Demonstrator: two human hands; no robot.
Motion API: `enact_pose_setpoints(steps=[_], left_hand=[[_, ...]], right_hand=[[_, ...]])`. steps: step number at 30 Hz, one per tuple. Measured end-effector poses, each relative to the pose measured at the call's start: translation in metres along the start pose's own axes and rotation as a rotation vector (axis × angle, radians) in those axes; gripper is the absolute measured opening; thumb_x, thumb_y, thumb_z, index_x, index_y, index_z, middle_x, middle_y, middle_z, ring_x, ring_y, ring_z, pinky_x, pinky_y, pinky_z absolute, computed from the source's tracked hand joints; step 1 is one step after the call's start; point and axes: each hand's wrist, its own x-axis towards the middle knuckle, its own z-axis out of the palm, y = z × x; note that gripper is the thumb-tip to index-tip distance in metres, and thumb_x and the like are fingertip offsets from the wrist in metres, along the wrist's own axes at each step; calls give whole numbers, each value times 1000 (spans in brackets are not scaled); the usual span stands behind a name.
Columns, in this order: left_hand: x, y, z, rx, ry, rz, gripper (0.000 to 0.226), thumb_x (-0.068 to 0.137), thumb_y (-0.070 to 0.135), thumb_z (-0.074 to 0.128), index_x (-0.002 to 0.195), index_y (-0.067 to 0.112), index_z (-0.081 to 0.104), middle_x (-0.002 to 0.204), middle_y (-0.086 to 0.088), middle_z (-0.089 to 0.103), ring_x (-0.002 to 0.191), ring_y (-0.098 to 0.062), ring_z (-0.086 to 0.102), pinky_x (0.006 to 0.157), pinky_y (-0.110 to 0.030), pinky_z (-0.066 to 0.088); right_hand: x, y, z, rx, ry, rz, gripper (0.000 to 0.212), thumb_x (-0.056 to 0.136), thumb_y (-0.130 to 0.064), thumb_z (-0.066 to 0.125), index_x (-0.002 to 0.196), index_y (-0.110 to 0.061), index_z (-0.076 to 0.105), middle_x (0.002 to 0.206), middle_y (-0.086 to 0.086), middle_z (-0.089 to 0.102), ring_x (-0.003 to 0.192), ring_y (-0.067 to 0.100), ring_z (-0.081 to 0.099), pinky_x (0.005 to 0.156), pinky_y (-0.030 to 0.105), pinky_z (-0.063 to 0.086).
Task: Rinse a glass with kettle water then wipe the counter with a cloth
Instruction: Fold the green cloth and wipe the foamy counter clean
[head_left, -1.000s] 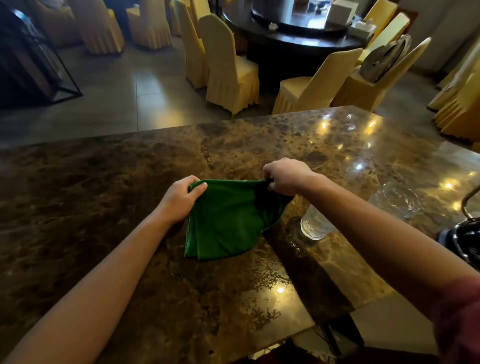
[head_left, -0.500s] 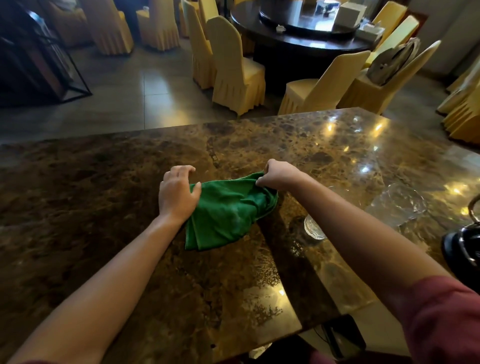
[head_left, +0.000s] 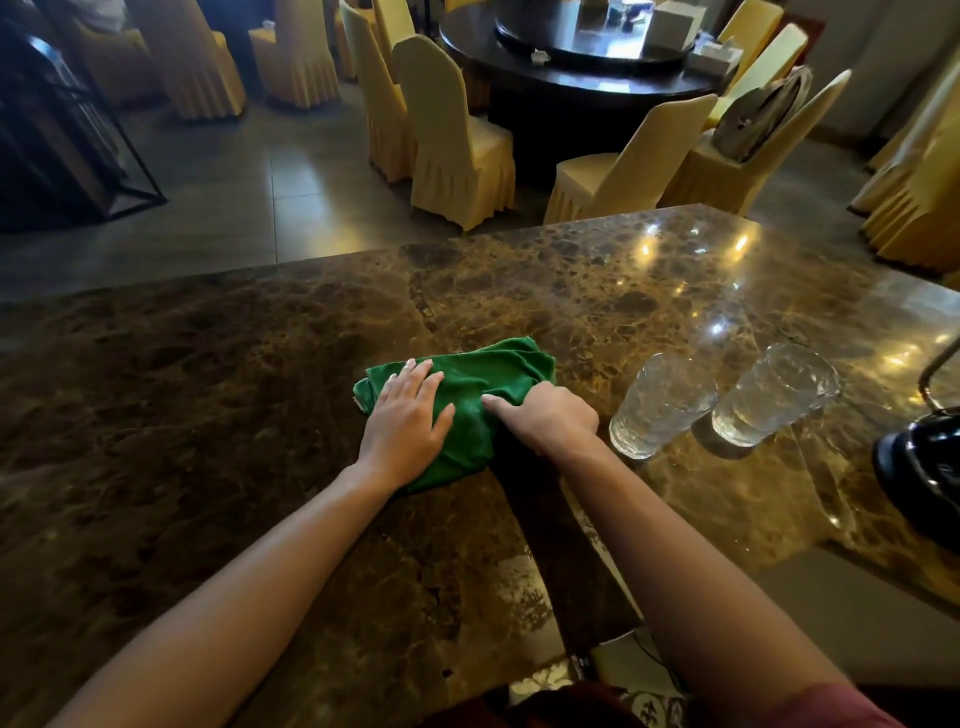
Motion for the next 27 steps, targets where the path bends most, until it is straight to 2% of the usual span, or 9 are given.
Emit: enact_pose_setpoints(steps=[3,6,8,11,14,16,21,23,27], left_hand=[[-2,1,1,-1,4,-19,58,106,40,47,153,6,42,165,-14,33,157,-28,20,128,-43,12],[-2,2,1,2,19,-53,62,108,44,40,156,6,36,166,-15,29,157,-29,18,128,-43,12],[-3,3,1,-7,19,-74,64,108,47,35,158,7,34,167,-15,29,157,-28,18,128,-42,11],[-4,3,2,26,-17,-61,65,108,49,31,159,8,31,168,-12,25,159,-25,13,129,-40,7],[-4,1,3,35,-33,-49,65,108,48,32,160,9,30,169,-11,23,159,-24,12,129,-39,7],[-3,1,3,45,-40,-47,65,108,48,32,160,8,29,169,-12,23,159,-25,12,129,-40,7],[-4,2,3,60,-47,-58,64,109,46,33,160,8,29,169,-12,24,159,-25,11,129,-39,6],[-3,3,2,61,-50,-58,64,109,46,32,160,8,29,169,-12,23,159,-25,11,129,-39,6],[-5,4,3,72,-42,-62,63,109,45,33,160,8,29,169,-12,23,159,-24,11,129,-38,5]], right_hand=[[6,-1,8,201,-28,-61,48,99,-59,57,106,-13,67,103,3,69,96,26,71,76,35,54],[8,7,5,875,-209,-90,32,104,-40,59,85,-16,66,74,3,66,56,16,60,50,28,47],[6,18,5,1066,-316,-37,37,107,-37,55,78,-15,62,60,1,58,45,13,49,42,24,35],[6,32,10,736,-310,54,39,104,-46,57,86,-12,63,59,0,61,46,15,53,45,25,37],[5,28,12,225,84,82,55,93,-62,58,113,-11,65,105,8,71,96,31,71,74,37,51],[3,14,8,223,259,48,67,94,-64,54,133,-10,56,132,13,63,122,36,62,94,45,50],[25,-16,9,-37,184,25,74,93,-65,59,142,-10,55,146,15,55,135,35,50,109,47,42],[36,-18,5,52,102,-13,50,94,-51,64,126,-14,67,132,11,66,125,32,60,106,44,49],[54,3,-5,696,-100,2,35,98,-33,69,113,-2,75,105,15,75,93,28,71,90,44,61]])
